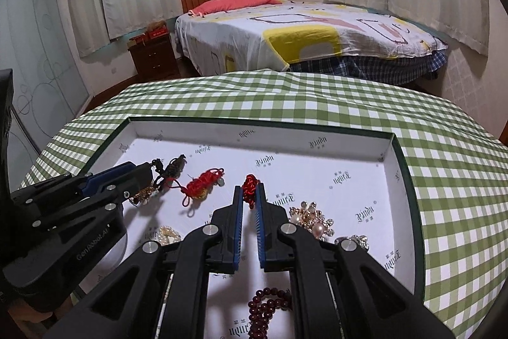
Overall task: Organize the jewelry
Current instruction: 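Carry the black pendant and red tassel into the box, opening both tools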
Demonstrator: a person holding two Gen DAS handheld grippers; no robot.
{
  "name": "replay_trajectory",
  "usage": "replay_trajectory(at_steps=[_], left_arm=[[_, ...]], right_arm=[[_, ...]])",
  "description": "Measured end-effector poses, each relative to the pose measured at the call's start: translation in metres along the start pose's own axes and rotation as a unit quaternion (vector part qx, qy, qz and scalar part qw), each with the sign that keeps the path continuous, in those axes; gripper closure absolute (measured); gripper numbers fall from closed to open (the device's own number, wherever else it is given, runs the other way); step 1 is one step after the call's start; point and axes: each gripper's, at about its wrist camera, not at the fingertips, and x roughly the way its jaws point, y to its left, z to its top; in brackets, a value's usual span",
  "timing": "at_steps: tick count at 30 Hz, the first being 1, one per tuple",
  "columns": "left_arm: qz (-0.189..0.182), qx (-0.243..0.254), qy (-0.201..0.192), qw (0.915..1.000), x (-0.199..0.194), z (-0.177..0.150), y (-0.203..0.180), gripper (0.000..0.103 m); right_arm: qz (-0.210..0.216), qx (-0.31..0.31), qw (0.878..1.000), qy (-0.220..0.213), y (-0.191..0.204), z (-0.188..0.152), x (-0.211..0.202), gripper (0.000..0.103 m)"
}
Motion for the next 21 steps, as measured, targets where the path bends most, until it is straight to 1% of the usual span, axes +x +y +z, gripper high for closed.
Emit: replay_trajectory(at_steps=[14,21], left_arm=[[-0.004,-0.005,0.020,0.9998,0.0068,-0.0026,-0.0029,0.086],[0.004,0.000,0.020,0.9998,0.0044,-0.0014,-0.0056,0.084]], right_arm=[[0.001,0.003,1.000,0.013,0.0013,-0.0033,0.0016,0.094],[0.001,0.008,1.000,0.015,-0.0005,-0.0050,0.0006,0.082]])
